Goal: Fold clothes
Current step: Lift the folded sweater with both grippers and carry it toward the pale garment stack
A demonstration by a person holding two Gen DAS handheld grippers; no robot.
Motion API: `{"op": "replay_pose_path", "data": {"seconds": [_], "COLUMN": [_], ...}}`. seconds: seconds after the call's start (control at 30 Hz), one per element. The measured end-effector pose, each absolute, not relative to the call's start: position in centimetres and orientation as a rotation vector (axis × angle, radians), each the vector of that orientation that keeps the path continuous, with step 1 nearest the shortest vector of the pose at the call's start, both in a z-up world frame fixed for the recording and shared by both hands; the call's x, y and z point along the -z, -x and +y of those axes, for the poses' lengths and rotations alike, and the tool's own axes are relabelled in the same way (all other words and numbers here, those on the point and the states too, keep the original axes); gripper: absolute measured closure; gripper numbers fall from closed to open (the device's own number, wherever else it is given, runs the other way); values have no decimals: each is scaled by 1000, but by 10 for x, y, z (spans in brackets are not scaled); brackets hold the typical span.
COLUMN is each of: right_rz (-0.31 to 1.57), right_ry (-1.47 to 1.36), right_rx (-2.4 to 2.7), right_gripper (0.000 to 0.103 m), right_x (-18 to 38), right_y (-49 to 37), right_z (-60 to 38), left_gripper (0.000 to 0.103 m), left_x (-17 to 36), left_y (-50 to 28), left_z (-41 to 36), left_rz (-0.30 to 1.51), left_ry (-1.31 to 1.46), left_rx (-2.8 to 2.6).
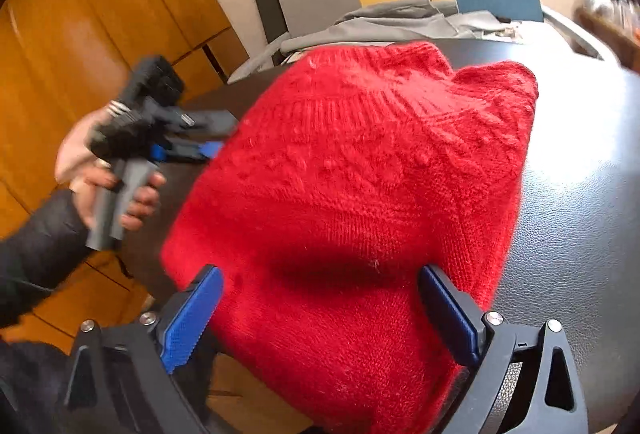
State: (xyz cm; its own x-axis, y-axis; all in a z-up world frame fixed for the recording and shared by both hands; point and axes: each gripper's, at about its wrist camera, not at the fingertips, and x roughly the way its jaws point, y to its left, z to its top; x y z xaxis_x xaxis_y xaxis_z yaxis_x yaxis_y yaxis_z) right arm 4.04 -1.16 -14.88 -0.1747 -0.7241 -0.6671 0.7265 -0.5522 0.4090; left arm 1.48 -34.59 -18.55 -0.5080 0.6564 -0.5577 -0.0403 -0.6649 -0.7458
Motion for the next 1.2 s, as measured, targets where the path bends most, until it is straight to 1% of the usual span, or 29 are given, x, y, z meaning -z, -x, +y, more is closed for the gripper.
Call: {"op": "replay_pose_path", "data": {"seconds": [0.13, 0.2, 0.27, 0.37, 0.53, 0.67, 0.73, 0.77, 0.8, 0.83, 0.87, 0.9, 0.97, 1.03, 1.2], "right_rz": [-261, -458, -562, -592, -543, -561, -551, -546, -542, -554, -568, -582, -610, -638, -556], "right_ry": [-1076, -1140, -1195, -1279, -1378, -1357, -1345, -1347, -1351, -1351, -1350, -1349, -1348, -1347, -1315], "right_rx": [1864, 1834, 1836, 1811, 1679, 1662, 1651, 1658, 1666, 1664, 1662, 1660, 1655, 1650, 1637], "right_gripper": [3, 2, 2, 2, 0, 0, 0, 2, 21, 57, 57, 59, 60, 60, 60], "right_x": [131, 138, 149, 166, 189, 190, 192, 193, 193, 196, 199, 202, 208, 213, 204], "right_y": [-16, 7, 20, 36, 55, 54, 53, 53, 52, 53, 54, 55, 56, 57, 50], "right_z": [25, 50, 67, 71, 34, 17, 9, 8, 7, 7, 7, 7, 7, 8, -12], "left_gripper": [24, 24, 23, 23, 23, 23, 19, 19, 19, 31, 47, 50, 61, 64, 65], "left_x": [189, 188, 187, 185, 182, 179, 178, 177, 176, 176, 175, 176, 174, 171, 160], "left_y": [-6, 2, 9, 14, 14, 13, 12, 12, 11, 11, 11, 9, -1, -11, -60], "left_z": [-342, -338, -334, -331, -320, -312, -307, -305, -303, -301, -299, -299, -297, -294, -298], "left_rz": [-958, -926, -894, -877, -846, -830, -822, -817, -813, -809, -805, -845, -885, -923, -960], "left_ry": [1177, 1168, 1165, 1154, 1171, 1198, 1211, 1217, 1224, 1230, 1237, 1226, 1184, 1139, 1077], "left_rx": [-2156, -2145, -2146, -2166, -2205, -2241, -2259, -2269, -2278, -2287, -2296, -2283, -2317, -2353, -2456]}}
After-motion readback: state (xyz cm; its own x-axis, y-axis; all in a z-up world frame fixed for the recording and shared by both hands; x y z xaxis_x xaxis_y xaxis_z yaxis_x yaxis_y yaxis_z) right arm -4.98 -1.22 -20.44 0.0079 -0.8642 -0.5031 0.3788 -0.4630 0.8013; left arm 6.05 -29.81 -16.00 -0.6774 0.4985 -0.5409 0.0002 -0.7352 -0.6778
